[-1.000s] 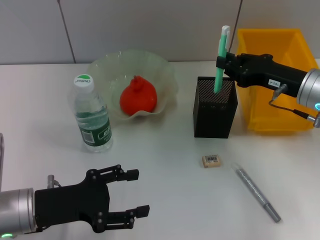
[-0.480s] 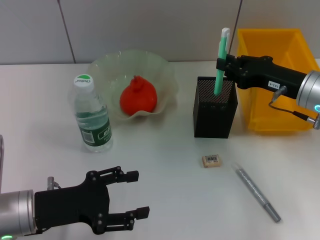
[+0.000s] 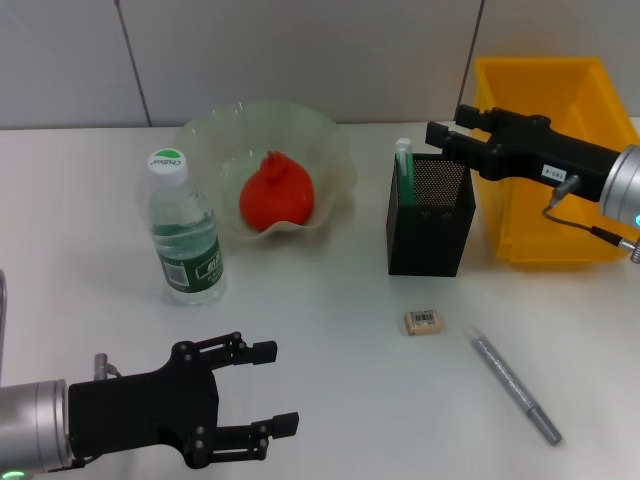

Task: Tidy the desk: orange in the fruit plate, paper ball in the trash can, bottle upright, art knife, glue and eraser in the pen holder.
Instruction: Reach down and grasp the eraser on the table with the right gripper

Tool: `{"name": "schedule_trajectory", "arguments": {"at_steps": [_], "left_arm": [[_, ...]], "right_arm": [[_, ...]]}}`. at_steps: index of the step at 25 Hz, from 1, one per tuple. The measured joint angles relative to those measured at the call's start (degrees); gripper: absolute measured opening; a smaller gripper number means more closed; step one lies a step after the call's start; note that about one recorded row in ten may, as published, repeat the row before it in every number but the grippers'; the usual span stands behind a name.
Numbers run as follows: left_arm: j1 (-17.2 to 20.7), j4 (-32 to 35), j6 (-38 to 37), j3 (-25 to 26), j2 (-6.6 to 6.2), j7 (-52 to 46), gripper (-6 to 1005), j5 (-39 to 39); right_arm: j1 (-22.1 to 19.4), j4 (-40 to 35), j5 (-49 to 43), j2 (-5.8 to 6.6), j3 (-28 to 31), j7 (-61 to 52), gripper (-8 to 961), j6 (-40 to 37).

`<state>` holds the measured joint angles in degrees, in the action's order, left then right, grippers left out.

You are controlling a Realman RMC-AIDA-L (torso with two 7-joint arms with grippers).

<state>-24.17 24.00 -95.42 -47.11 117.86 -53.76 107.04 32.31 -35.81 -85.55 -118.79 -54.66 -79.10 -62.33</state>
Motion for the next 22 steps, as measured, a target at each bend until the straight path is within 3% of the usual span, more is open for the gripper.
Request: {"name": "schedule_trajectory", "arguments": {"at_steps": [5, 7, 8, 9, 10, 11, 12, 13, 16, 17, 18, 19, 20, 22], "left_arm": [[0.0, -0.1, -0.1, 0.0, 0.07, 0.0, 797, -0.1], [0.0, -0.1, -0.1, 0.0, 0.08, 0.1, 797, -0.1], [0.0, -0.1, -0.1, 0.0, 0.08, 0.1, 797, -0.1], [0.0, -0.1, -0.1, 0.0, 0.09, 0.1, 797, 0.0], [0.0, -0.1, -0.1, 0.0, 0.09, 0.1, 797, 0.0], [0.0, -0.1, -0.1, 0.0, 0.09, 0.2, 797, 0.0], [0.0, -0.1, -0.1, 0.0, 0.12, 0.2, 797, 0.0], [0.0, -0.1, -0.1, 0.0, 0.12, 0.2, 797, 0.0], [0.0, -0.1, -0.1, -0.1, 0.2, 0.2, 797, -0.1], [0.0, -0.1, 0.0, -0.1, 0.21, 0.2, 797, -0.1], [0.0, -0.1, 0.0, -0.1, 0.21, 0.2, 797, -0.1], [0.0, -0.1, 0.0, 0.0, 0.28, 0.2, 797, -0.1], [0.0, -0.1, 0.0, 0.0, 0.28, 0.2, 797, -0.2], [0.0, -0.1, 0.0, 0.0, 0.28, 0.2, 797, -0.2]], "right_arm": [[-1.6, -1.4, 5.7, 0.09, 2.8, -1.8, 580, -6.6], [-2.0, -1.8, 9.0, 1.11, 5.7, -5.6, 674, -13.7], [-2.0, -1.8, 9.0, 1.11, 5.7, -5.6, 687, -13.7], [-1.8, -2.1, 9.4, 2.39, 7.0, -9.9, 700, -18.9], [-1.8, -2.1, 9.4, 2.39, 7.0, -9.9, 713, -18.9], [-1.4, -2.4, 9.3, 3.35, 7.1, -12.1, 726, -21.2], [-0.6, -3.0, 8.5, 5.27, 6.8, -16.5, 739, -25.2], [-0.6, -3.0, 8.5, 5.27, 6.8, -16.5, 739, -25.2], [1.8, -3.9, 3.5, 8.63, 6.2, -23.7, 738, -30.7], [4.2, -4.6, -2.6, 10.6, 6.1, -28.5, 738, -33.7], [4.2, -4.6, -2.6, 10.6, 6.1, -28.5, 738, -33.7], [6.4, -5.6, -9.4, 11.7, 6.1, -32.3, 738, -35.4], [6.4, -5.6, -9.4, 11.7, 6.1, -32.3, 738, -35.4], [10.1, -8.2, -21.7, 11.74, 6.1, -36.7, 738, -37.2]]}}
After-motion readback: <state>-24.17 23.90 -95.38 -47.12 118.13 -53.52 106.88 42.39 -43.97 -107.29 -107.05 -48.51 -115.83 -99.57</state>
